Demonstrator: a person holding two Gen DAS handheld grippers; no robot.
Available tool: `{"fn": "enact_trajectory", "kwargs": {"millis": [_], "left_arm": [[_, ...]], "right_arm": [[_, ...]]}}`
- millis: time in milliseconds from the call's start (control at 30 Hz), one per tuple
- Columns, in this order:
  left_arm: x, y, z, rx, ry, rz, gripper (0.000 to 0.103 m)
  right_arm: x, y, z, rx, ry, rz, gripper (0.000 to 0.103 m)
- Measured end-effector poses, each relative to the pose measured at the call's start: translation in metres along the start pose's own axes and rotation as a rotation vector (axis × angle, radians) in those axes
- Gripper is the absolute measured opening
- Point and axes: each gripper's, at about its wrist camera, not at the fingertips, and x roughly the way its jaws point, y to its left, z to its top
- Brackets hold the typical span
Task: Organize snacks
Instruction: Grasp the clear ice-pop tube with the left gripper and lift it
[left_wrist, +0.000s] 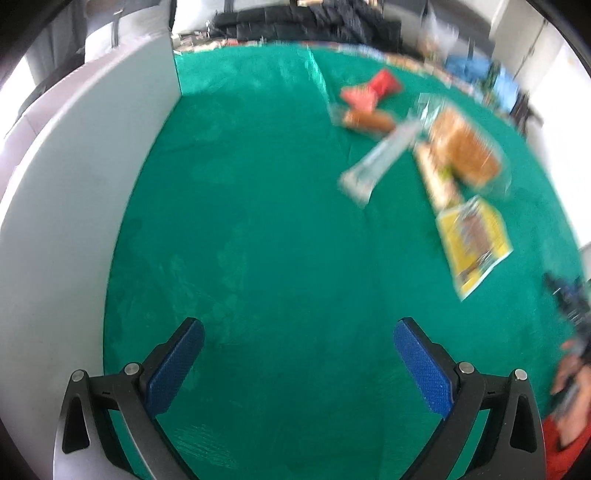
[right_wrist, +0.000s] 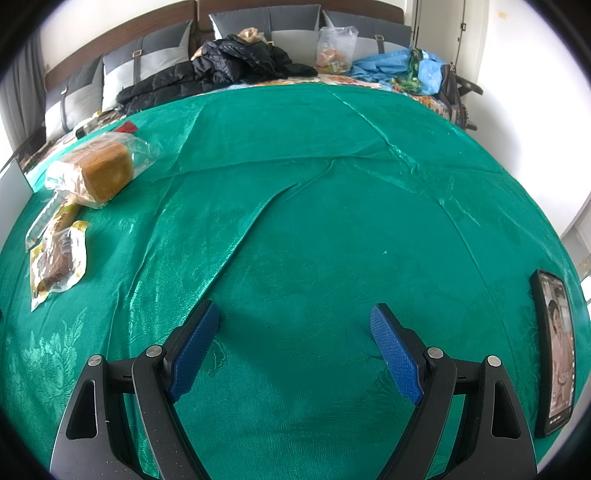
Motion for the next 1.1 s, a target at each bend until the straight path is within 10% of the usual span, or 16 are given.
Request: {"fn": "enact_trajectory", "kwargs": {"millis": [500,600,667,1100], "left_arm": [[0.057,-0.082,0.115,0.319,-0.028,0.074,0.095],[0.076,-0.084,0.123,0.306,0.007,0.069,0.065],[0.075,-0.081,0.125,0.264,-0.012,-0.008,0.028],[0.003,-0.046,-0.013,0.147,-0.015,0.006,0.018]], "right_arm": [[0.0,0.001,0.0,0.002,0.0,0.002,0.086],[0.001,0.001,0.0,0.001,0.0,0.001,0.086],[0.001,0.001,0.0,0.001,0.0,0.001,0.086],[0.001,0.001,0.0,0.001,0.0,0.002,0.086]]}}
